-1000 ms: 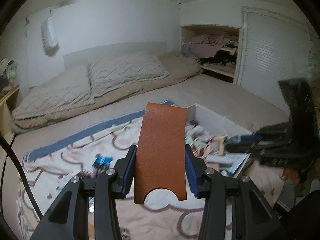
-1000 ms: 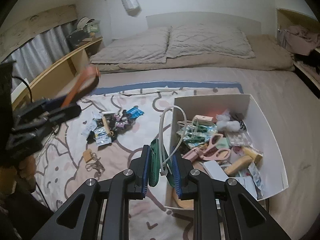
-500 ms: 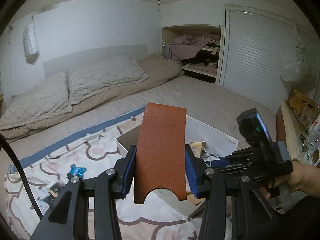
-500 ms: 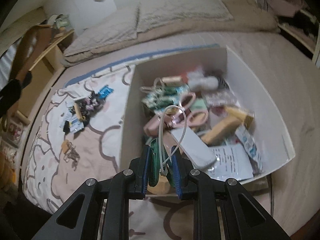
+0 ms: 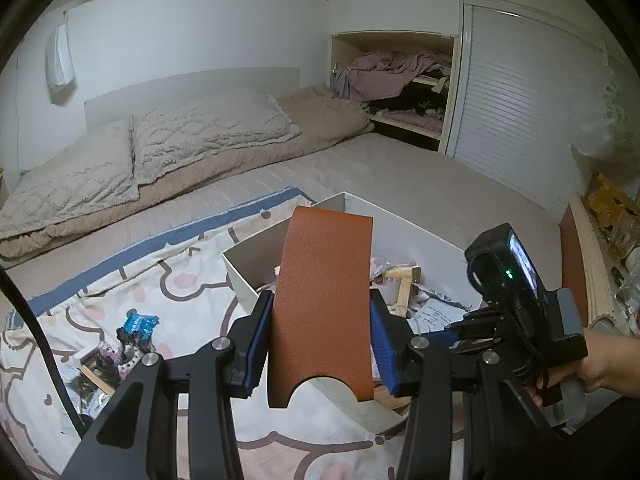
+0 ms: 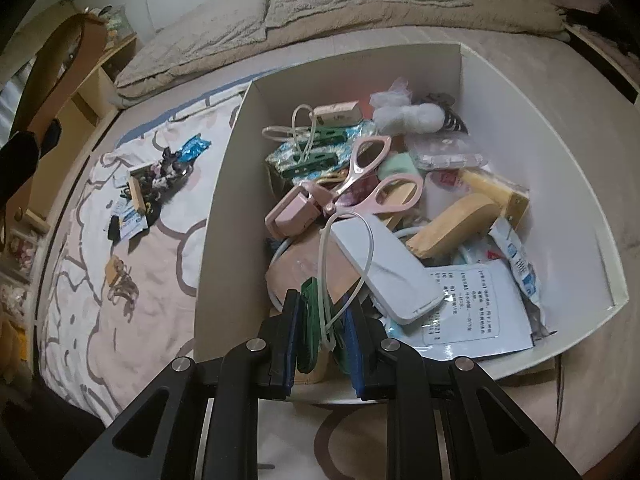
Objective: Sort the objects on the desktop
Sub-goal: 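Carry the leather strip and green clips with both tools over the white box, then open the right tool to drop the clips while the left tool lowers the strip into the box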
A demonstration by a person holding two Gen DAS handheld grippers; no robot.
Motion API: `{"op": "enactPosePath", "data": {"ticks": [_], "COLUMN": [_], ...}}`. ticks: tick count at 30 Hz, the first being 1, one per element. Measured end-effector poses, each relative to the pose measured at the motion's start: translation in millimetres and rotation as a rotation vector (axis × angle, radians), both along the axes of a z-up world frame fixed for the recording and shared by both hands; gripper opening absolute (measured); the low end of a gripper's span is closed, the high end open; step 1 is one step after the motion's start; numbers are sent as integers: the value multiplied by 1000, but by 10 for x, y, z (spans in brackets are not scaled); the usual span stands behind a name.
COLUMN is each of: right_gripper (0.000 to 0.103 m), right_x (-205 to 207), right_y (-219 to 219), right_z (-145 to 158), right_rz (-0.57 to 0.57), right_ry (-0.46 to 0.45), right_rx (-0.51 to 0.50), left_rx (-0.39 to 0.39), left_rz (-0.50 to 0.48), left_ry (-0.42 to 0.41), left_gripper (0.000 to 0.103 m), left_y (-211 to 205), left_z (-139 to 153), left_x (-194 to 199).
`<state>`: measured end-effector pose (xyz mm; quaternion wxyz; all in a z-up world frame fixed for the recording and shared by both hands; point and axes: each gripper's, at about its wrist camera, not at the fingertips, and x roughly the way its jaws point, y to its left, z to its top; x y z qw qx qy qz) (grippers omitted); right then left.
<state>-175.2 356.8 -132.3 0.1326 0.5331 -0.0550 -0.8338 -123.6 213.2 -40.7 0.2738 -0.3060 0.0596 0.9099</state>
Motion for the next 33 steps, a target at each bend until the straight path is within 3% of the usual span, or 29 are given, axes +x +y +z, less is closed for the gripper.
{"op": "enactPosePath", "data": {"ticks": [8,21,22,23,25,33], "right_gripper": [22,22,28,44,61,61], "right_x": [13,48,47,49,67,111], "right_y": [-57,61,68,67,46,79], "right_z": [-38,41,26,19,32,136], "right_rz": [27,-22,-26,-27,-19,-21], "right_ry": [-9,-8,-15,-19,-7,32], "right_rx": [33,0,1,4,24,43], "left_rx": [-23,-11,-11,-12,-14,-7], "left_rz": [-8,-21,-21,-22,-23,-20], "left_ry": [-12,-61,-63,-65,-66,-71], "left_gripper": [45,45,45,45,45,45], "left_y": [68,160,166,172,187,212], "left_z": [-108,-211,-218,-223,-230,-237], "left_x": [-10,-43,-46,-49,-48,-72]}}
